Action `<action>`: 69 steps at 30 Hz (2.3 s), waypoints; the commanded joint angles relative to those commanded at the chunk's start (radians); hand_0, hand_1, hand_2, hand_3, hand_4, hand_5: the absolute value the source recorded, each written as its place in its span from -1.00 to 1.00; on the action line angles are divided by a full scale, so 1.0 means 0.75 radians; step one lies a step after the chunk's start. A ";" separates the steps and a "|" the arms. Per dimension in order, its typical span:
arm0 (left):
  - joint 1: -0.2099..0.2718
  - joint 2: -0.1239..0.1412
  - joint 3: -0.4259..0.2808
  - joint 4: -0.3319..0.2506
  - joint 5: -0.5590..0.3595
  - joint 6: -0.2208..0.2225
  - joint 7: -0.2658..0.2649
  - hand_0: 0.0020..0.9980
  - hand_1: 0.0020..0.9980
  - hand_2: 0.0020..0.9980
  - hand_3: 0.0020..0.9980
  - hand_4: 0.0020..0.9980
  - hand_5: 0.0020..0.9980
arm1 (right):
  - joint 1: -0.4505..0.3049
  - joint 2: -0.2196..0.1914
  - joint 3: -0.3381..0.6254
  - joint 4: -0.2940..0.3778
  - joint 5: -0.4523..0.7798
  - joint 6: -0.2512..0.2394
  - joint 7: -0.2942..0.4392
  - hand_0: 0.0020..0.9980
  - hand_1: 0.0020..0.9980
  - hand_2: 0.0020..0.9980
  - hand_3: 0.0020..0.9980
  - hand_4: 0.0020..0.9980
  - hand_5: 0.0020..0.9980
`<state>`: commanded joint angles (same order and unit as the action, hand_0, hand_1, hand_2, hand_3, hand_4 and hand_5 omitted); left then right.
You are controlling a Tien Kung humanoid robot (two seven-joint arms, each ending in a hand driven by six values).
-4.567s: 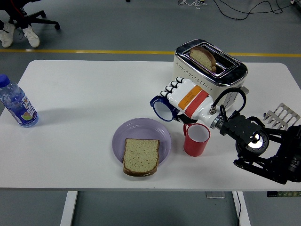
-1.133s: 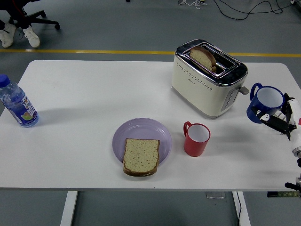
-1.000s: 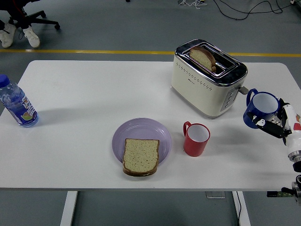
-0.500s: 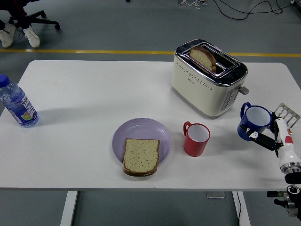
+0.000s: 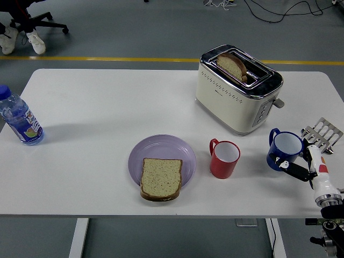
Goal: Pick up the cup,pour liquid into bread,place the cup on the desk
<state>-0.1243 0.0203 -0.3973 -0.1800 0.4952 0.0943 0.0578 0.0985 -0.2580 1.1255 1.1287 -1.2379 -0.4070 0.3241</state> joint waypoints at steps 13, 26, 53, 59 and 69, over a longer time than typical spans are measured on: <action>-0.001 -0.001 0.004 0.000 -0.004 0.000 0.000 0.26 0.16 0.30 0.10 -0.25 0.98 | 0.011 0.020 -0.010 -0.057 -0.016 0.010 0.005 -0.21 -0.32 -0.04 0.06 0.39 -1.00; 0.004 -0.004 0.010 0.000 -0.008 -0.002 0.002 0.26 0.16 0.30 0.10 -0.25 0.98 | 0.018 0.027 -0.017 -0.103 -0.014 0.026 0.002 -0.15 -0.24 0.04 0.07 0.35 -1.00; 0.007 -0.012 0.034 0.000 -0.024 -0.005 0.002 0.26 0.18 0.30 0.11 -0.24 1.00 | 0.031 0.065 -0.015 -0.150 0.052 0.007 0.054 -0.09 -0.19 0.10 0.09 0.25 -1.00; 0.007 -0.013 0.045 0.000 -0.036 -0.006 0.001 0.26 0.19 0.30 0.11 -0.25 1.00 | 0.031 0.076 -0.018 -0.158 0.049 0.008 0.057 -0.09 -0.18 0.10 0.09 0.25 -1.00; 0.006 -0.014 0.049 0.000 -0.040 -0.006 0.001 0.26 0.20 0.30 0.12 -0.26 1.00 | 0.037 0.080 -0.019 -0.180 0.066 0.001 0.063 -0.20 -0.16 0.12 0.09 0.32 -0.95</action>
<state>-0.1195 0.0101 -0.3609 -0.1800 0.4650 0.0898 0.0584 0.1260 -0.1978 1.1115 0.9938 -1.1884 -0.4061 0.3717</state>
